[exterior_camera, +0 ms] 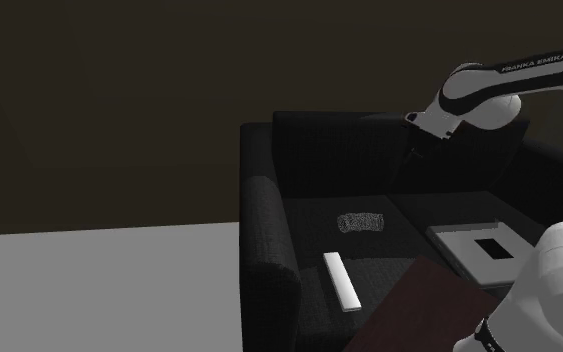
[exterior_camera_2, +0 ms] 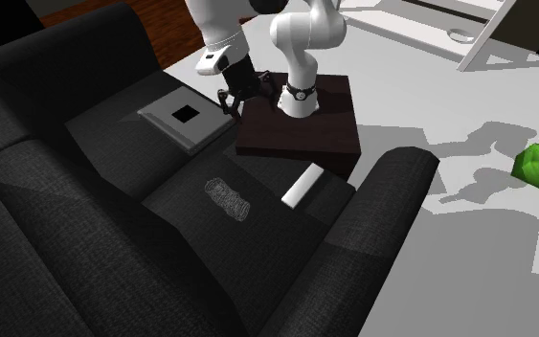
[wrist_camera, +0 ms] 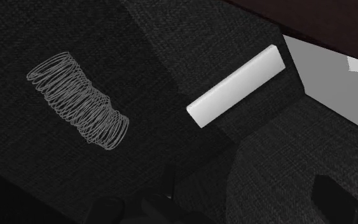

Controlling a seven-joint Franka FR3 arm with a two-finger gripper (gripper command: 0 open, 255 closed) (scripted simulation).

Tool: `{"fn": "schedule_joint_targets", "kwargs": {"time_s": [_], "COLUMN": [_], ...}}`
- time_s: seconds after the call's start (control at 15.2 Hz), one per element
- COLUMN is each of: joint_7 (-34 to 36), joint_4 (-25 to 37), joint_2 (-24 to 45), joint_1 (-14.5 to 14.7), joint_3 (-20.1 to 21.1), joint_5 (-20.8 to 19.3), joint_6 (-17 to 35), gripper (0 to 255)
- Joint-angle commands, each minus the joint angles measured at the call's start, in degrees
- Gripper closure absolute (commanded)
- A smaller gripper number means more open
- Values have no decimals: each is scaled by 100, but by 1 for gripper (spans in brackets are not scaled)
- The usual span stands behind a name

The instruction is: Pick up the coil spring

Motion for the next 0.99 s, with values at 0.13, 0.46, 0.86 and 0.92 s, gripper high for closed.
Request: {"fn": "schedule_joint_targets", "kwargs": {"time_s": [0.13,0.46,0.86,0.92], "joint_7": [-1260,-3387,-5862,-6077], "joint_4": [259,927,2205,2426], "joint_2": [949,2695,5495,5812], "joint_1": [593,1655,921,681], "joint_3": [-936,-2285,-1948,-1752], "joint_5": [560,2220,4711,4914], "joint_6": [459,473,-763,-912], "gripper": [0,0,0,0]}}
